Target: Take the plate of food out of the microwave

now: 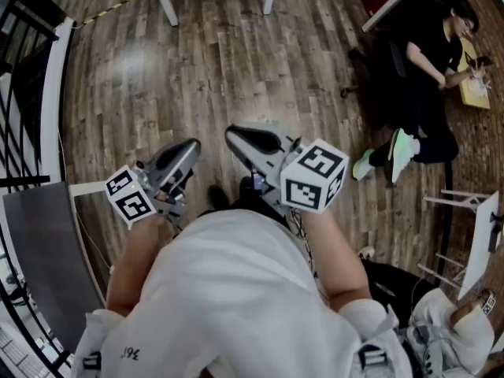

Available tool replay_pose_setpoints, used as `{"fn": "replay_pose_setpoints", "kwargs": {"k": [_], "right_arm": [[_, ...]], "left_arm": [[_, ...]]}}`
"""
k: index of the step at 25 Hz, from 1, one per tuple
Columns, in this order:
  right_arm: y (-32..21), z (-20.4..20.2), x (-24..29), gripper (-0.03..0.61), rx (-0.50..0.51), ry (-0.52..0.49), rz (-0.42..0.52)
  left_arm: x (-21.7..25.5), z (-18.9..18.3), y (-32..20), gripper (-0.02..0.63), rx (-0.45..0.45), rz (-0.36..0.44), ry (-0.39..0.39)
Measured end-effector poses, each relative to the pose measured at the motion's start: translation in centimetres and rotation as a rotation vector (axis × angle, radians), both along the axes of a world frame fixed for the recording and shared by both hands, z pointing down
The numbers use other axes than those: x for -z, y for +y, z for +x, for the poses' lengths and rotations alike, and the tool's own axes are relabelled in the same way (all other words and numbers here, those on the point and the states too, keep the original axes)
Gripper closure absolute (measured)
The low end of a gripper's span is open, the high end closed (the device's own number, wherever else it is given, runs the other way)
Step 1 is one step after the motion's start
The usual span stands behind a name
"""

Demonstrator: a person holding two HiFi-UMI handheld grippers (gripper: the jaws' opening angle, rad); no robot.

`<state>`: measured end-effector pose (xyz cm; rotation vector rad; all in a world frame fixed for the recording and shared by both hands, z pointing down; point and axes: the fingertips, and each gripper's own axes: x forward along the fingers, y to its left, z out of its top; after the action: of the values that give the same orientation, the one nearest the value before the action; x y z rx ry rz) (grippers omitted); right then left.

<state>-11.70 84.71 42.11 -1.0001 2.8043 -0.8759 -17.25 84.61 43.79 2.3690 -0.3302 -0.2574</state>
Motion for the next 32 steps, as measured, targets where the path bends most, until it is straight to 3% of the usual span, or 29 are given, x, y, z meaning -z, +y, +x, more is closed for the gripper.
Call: {"fn": "replay_pose_setpoints", "kwargs": {"k": [3,7,11,17,20,23,25,28,32], "right_arm": [[1.0,-4.1,-1.6,0.577,0.152,0.139,0.008],[3.1,-5.6,-2.9,0.568,0.17,0.191,-0.051],[2.3,-6.0,-3.4,0.568,0.181,0.21,-0.064],[2.8,-6.3,-4.1,0.568,0.27,0.346,-0.046],[2.7,-6.6,-3.3,0.568,0.267,0.269,-0.031],[2.3,-7.0,-2.3,0.569,0.208,0.104,-0.097],[1.7,-7.2,-2.0,0.571,0.175,0.034,-0.143],[0.9,-7.2,-1.7,0.571,0.156,-0.006,-0.155],[0.3,-6.3,-1.3,0.571,0.096,0.007,-0.092]], "left_arm": [[-0.2,1.5,-2.1,0.607,0.029,0.031,-0.092],[-1.2,1.7,-1.0,0.607,0.038,0.002,-0.161],[-1.5,1.3,-1.6,0.607,0.049,0.039,-0.195],[-2.2,1.3,-0.8,0.621,-0.027,0.035,-0.237],[-1.4,0.8,-0.9,0.621,-0.034,-0.004,-0.159],[-0.1,0.1,-1.2,0.621,-0.017,-0.015,-0.055],[0.3,-0.3,-1.8,0.621,0.008,0.007,-0.034],[0.7,-0.5,-2.7,0.621,0.048,0.028,-0.01],[0.9,-0.9,-2.7,0.62,0.067,0.02,0.022]]}}
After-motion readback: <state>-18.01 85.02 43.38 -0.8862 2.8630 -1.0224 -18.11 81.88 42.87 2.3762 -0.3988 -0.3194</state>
